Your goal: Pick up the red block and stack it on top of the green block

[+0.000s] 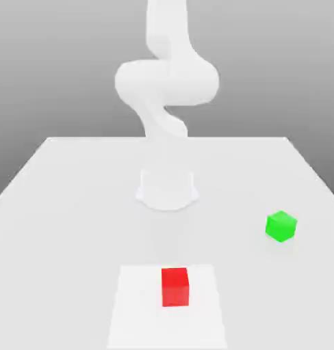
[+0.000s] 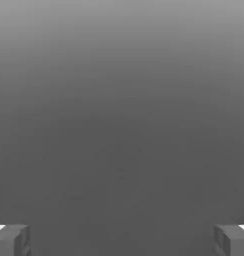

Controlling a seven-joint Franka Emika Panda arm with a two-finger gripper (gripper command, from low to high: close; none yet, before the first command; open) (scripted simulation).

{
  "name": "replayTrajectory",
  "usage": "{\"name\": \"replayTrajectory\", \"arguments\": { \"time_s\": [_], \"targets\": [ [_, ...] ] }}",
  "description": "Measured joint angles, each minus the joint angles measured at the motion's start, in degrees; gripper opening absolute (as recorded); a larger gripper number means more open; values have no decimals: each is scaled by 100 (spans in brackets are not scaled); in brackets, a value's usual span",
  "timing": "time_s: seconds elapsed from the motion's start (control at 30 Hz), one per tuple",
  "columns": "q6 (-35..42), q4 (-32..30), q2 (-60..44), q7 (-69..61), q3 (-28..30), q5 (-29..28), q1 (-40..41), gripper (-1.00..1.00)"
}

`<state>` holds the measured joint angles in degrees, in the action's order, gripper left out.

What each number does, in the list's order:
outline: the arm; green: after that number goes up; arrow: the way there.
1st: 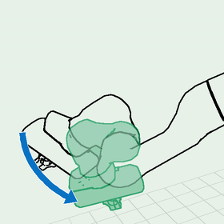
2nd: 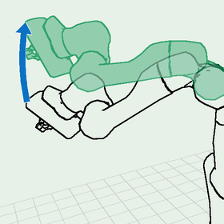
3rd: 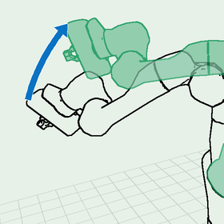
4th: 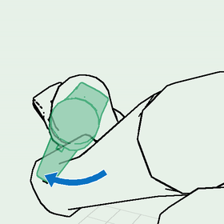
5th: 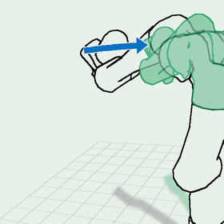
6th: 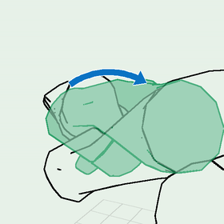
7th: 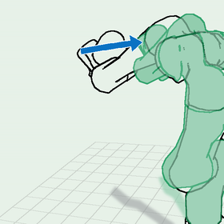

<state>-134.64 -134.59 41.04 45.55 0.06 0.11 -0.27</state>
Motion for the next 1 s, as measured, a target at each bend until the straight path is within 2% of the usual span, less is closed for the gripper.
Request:
{"name": "replayTrajectory", "arguments": {
  "time_s": [0.63,0.83,0.87,1.0],
  "targets": [
    [-2378,-2274,-4027,-171,-43,0,-153,0],
    [-3393,-2228,-5272,-161,-20,-25,-175,0],
    [-3557,-2201,-5464,-159,-18,-28,-176,-100],
    [-3557,-2201,-5464,-151,-20,-36,-177,-100]
  ]
}}
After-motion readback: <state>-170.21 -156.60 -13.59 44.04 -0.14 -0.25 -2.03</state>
